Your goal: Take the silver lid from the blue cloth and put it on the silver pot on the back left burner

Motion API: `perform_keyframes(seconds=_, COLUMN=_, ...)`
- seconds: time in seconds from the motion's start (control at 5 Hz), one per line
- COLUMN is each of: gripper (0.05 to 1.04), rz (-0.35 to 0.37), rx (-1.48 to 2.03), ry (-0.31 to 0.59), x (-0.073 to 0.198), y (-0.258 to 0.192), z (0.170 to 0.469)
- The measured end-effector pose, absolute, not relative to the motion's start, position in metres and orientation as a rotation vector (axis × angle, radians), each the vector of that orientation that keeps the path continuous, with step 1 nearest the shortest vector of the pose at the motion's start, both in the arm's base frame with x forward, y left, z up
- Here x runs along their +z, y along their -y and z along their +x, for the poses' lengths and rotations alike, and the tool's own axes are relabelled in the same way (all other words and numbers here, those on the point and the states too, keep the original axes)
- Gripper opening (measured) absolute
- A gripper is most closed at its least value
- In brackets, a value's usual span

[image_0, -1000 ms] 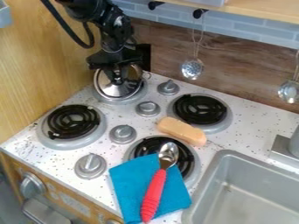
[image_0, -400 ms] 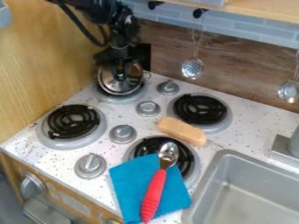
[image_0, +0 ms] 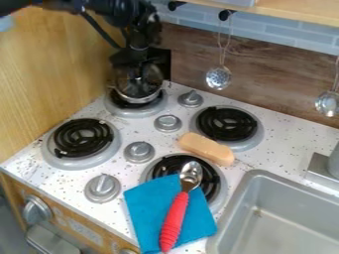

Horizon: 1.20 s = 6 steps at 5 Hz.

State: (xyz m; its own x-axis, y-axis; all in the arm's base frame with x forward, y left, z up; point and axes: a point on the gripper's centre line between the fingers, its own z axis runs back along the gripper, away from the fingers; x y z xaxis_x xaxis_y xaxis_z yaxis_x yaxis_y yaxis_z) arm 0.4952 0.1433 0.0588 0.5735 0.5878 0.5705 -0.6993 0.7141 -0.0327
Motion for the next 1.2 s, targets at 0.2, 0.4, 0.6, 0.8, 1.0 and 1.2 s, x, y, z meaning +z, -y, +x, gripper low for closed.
perform_keyframes(seconds=0.2, gripper=0.317, rz=0.216, rx=0.775, ry=0.594, x=0.058, y=-0.147, z=0.507)
perform_keyframes(seconds=0.4, gripper=0.349, rz=0.224, rx=0.794, ry=0.598, x=0.057, y=-0.15, z=0.517)
perform_keyframes(seconds=0.6, gripper=0.6, rz=0.235, rx=0.803, ry=0.588, x=0.054, y=-0.15, z=0.522)
perform_keyframes(seconds=0.8, gripper=0.891, rz=0.25, rx=0.808, ry=0.566, x=0.052, y=-0.151, z=0.522)
perform_keyframes(seconds=1.0, gripper=1.007, rz=0.263, rx=0.79, ry=0.578, x=0.054, y=-0.148, z=0.524)
perform_keyframes(seconds=1.2, gripper=1.004, rz=0.278, rx=0.768, ry=0.614, x=0.058, y=-0.147, z=0.525)
